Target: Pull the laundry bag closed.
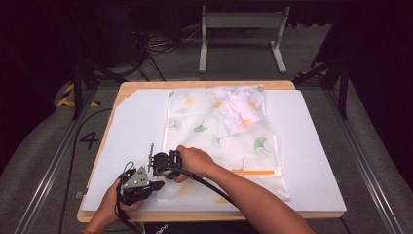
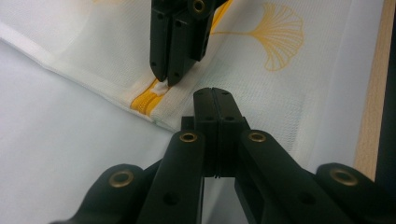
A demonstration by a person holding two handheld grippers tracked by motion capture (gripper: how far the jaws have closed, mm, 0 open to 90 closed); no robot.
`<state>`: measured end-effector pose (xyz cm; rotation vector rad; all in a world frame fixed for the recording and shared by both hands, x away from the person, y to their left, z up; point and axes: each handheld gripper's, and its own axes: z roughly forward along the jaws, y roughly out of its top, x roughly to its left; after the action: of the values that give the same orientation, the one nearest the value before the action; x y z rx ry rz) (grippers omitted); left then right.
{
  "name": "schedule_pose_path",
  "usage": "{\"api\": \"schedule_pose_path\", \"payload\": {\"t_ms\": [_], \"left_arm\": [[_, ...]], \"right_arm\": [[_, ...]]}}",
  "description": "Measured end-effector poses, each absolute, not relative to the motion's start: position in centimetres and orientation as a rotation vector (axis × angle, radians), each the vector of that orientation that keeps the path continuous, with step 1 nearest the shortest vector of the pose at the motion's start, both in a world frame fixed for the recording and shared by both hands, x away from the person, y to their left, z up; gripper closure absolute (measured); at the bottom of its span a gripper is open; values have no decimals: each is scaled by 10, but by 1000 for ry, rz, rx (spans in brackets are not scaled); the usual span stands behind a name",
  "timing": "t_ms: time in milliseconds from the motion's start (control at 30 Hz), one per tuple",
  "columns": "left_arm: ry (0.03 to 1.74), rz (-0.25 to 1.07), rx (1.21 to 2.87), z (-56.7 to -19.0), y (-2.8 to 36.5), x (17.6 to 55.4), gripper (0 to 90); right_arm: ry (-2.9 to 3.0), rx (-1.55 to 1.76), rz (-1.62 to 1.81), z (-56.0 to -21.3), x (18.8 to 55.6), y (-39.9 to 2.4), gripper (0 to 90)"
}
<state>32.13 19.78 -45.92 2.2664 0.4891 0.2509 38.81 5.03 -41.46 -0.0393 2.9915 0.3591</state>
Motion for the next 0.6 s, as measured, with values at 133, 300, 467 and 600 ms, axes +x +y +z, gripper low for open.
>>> {"api": "schedule_pose_path", "payload": {"t_ms": [133, 300, 467, 600], "left_arm": [[510, 239, 2263, -458, 199, 321, 900], [570, 282, 2184, -449, 205, 325, 900], [644, 315, 2182, -448, 200, 336, 900], [678, 287, 2202, -453, 196, 339, 900]], "right_arm": [[2989, -25, 383, -414, 388, 46, 895], [2967, -27, 433, -415, 385, 42, 896], [2916, -55, 492, -417, 381, 38, 896], [2886, -56, 521, -420, 377, 33, 896]]}}
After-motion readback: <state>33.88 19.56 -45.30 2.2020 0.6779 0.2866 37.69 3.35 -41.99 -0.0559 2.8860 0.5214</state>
